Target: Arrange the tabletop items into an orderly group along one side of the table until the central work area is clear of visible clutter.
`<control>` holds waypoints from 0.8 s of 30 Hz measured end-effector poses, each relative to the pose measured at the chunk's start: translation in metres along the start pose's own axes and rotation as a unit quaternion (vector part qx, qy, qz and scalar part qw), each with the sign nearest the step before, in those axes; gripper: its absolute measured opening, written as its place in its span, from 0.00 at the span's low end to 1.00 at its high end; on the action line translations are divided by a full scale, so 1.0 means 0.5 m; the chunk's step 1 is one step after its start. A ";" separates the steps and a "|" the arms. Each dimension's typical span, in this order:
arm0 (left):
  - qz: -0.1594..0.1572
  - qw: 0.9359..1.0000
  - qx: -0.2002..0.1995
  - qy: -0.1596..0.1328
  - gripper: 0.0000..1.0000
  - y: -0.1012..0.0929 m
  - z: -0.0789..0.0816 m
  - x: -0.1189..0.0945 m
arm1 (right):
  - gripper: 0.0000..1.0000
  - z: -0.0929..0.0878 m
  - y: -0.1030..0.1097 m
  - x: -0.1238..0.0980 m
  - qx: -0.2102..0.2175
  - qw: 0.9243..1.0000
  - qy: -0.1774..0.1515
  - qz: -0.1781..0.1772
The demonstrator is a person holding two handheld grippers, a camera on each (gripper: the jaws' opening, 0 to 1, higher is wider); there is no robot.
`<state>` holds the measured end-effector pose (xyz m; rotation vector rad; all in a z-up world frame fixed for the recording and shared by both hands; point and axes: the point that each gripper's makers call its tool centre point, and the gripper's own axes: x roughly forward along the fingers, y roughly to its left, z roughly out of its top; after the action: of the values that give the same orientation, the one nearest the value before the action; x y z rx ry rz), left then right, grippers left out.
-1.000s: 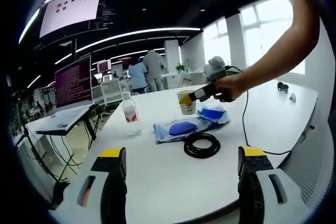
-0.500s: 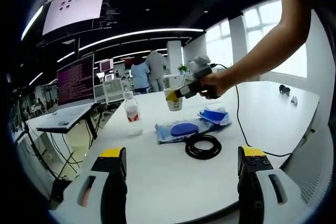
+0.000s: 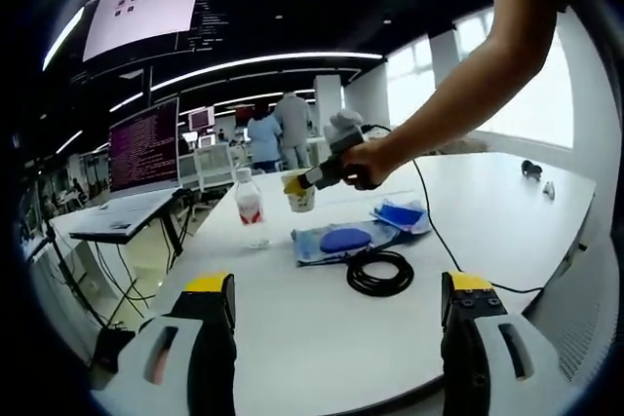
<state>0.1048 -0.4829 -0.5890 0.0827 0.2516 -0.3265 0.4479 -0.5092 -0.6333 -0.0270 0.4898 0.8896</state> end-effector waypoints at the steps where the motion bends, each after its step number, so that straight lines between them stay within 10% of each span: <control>1: 0.001 1.000 0.000 0.000 0.87 0.001 0.000 0.000 | 0.43 0.001 -0.006 0.013 -0.003 1.000 0.001 0.000; 24: 0.008 1.000 -0.014 -0.013 0.86 0.009 0.008 -0.003 | 0.42 -0.046 0.002 0.109 0.048 0.999 0.011 -0.019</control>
<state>0.1058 -0.4787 -0.5846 0.0537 0.2285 -0.3073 0.4669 -0.4735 -0.6764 0.0424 0.5501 0.8286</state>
